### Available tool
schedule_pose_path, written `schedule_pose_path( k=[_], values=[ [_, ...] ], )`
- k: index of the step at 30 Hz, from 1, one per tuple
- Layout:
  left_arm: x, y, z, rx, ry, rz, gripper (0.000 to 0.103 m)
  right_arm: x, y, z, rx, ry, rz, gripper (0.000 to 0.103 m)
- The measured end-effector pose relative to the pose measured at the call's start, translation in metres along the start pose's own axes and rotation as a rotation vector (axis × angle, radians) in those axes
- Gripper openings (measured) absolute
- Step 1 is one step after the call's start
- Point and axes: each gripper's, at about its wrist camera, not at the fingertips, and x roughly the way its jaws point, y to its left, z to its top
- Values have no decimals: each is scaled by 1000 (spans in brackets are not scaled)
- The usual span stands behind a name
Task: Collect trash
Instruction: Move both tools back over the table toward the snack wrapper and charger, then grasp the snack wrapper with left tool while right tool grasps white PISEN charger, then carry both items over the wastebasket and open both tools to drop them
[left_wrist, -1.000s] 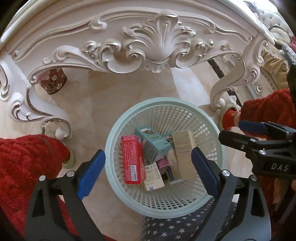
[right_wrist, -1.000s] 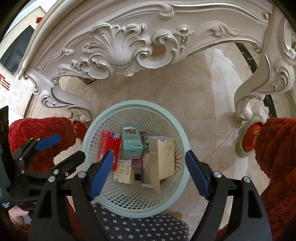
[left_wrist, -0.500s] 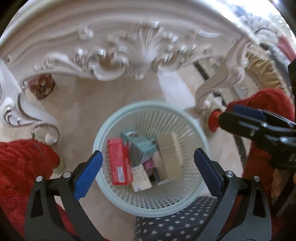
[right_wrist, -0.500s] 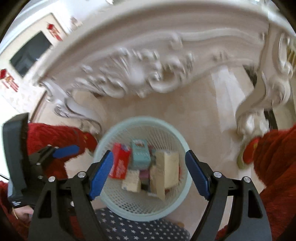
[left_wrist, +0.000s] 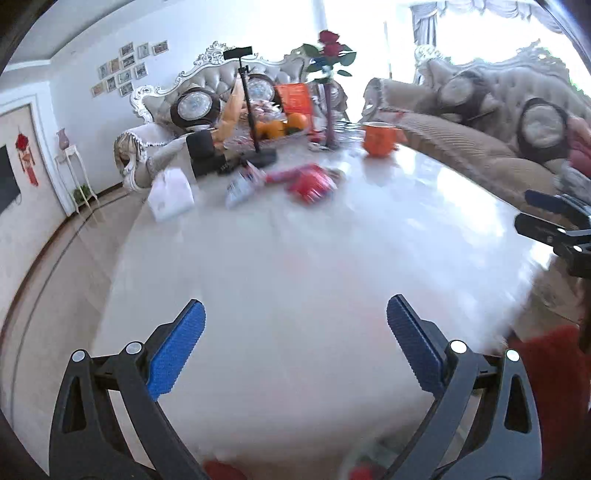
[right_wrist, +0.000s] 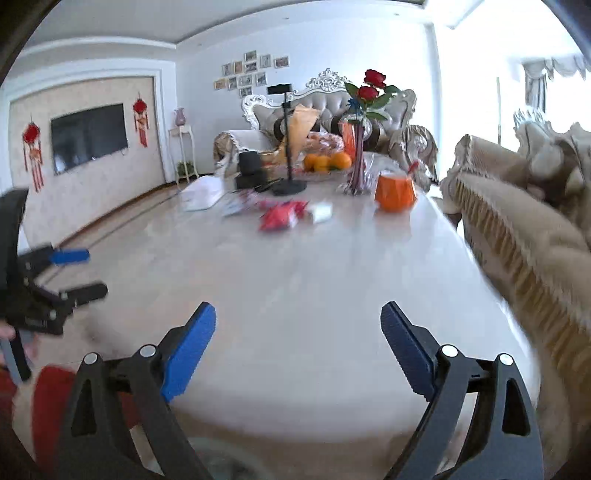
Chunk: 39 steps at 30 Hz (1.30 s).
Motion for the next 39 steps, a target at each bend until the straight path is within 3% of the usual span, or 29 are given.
schedule_pose_path(
  k=[4,8,14,17,28,29,30,31,32,33,35,39],
  values=[
    [105,42,68,-60,67,34,96,92,-15,48,-50,69,-11,87],
    [185,68,102,-109,121,41,96,179,-27,83,-81,132,-23,87],
    [252,78,134,-123,138,20,96,262,-32,105,-159,222,14,87],
    [272,82,140,-106,155,29,96,281,-31,105,-180,270,47,87],
    [319,89,157,-85,224,74,96,327,-21,112,-231,363,33,85],
    [322,91,156,-95,240,60,96,328,-22,112,-213,365,40,83],
    [325,92,155,-102,253,60,96,330,-24,113,-192,373,57,72],
    [325,93,154,-110,260,64,85,330,-27,113,-149,386,100,65],
    [323,96,153,-133,254,38,61,329,-27,113,-129,388,97,62],
    [320,99,152,-159,250,16,56,327,-26,111,-121,387,71,62],
    [315,104,151,-193,245,13,49,323,-25,109,-112,382,55,61],
    [300,106,145,-211,245,-24,47,306,-26,100,-82,387,51,61]
  ],
)
